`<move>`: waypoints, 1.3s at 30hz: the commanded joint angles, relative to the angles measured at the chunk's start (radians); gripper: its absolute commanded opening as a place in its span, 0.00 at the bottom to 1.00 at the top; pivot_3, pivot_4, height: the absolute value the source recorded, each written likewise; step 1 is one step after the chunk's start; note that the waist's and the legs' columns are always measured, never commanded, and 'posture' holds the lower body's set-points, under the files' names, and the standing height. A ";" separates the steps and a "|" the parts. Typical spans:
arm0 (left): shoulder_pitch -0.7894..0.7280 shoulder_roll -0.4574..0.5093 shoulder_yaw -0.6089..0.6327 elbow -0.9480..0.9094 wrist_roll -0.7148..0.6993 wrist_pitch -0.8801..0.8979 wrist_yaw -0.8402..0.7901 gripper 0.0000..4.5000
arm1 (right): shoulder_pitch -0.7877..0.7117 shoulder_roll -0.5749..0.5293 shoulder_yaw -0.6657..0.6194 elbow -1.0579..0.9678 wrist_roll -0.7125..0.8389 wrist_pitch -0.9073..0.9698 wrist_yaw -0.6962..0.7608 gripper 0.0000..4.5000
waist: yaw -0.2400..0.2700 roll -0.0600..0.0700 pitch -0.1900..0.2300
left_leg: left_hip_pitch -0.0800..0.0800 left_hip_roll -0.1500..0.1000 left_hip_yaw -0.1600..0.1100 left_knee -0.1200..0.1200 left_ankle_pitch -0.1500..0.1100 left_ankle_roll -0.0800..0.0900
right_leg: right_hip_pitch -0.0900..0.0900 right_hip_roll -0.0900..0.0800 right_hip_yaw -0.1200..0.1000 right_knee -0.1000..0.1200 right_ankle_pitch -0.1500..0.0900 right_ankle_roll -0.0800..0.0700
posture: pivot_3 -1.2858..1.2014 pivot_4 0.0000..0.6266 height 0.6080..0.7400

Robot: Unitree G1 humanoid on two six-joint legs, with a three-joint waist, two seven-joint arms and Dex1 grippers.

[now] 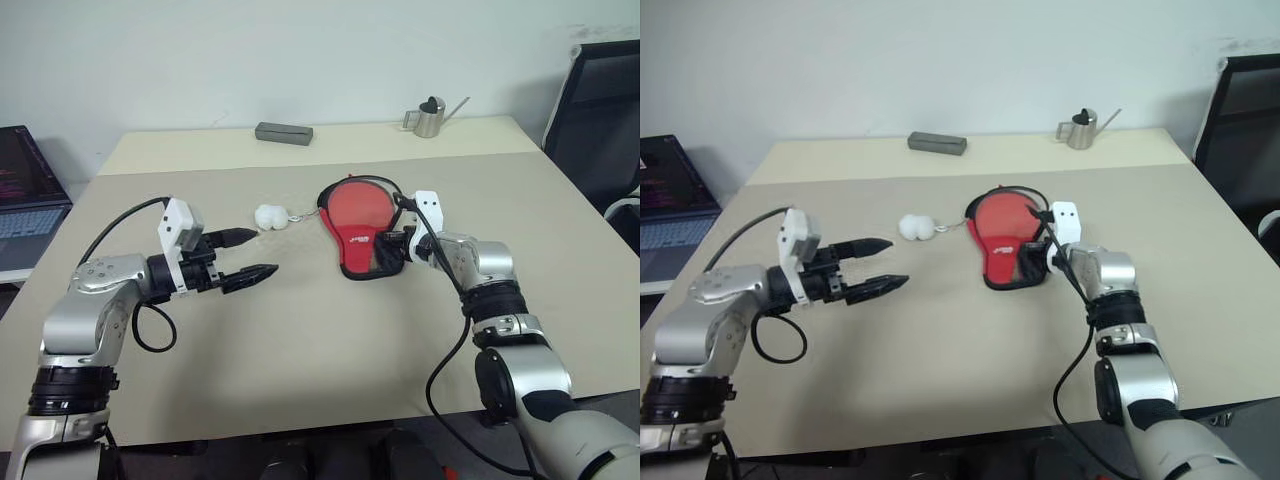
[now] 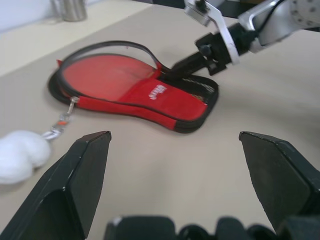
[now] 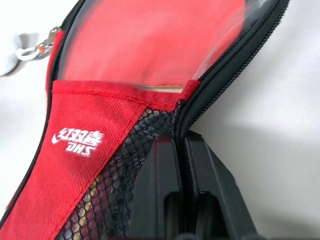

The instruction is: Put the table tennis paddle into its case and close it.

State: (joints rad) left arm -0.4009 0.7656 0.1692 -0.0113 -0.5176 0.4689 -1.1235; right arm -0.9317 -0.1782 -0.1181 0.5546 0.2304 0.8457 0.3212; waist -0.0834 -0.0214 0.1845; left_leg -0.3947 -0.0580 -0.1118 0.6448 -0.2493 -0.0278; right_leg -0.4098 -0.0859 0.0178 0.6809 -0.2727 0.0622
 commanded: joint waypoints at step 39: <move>-0.004 0.017 0.018 -0.060 -0.026 -0.001 0.029 1.00 | 0.082 0.005 0.015 -0.093 0.001 -0.115 -0.026 0.71 | 0.000 0.000 0.000 | 0.000 0.000 0.001 0.000 0.000 0.000 | 0.000 0.000 0.000 0.000 0.000 0.000 | 0.52 0.24 1.00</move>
State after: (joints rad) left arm -0.3908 0.7771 0.1818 -0.0361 -0.5434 0.4884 -1.0996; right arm -0.8391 -0.1787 -0.0973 0.4952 0.2228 0.7417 0.2965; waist -0.0835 -0.0213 0.1846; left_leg -0.3947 -0.0580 -0.1110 0.6448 -0.2493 -0.0277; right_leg -0.4098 -0.0858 0.0180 0.6809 -0.2727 0.0621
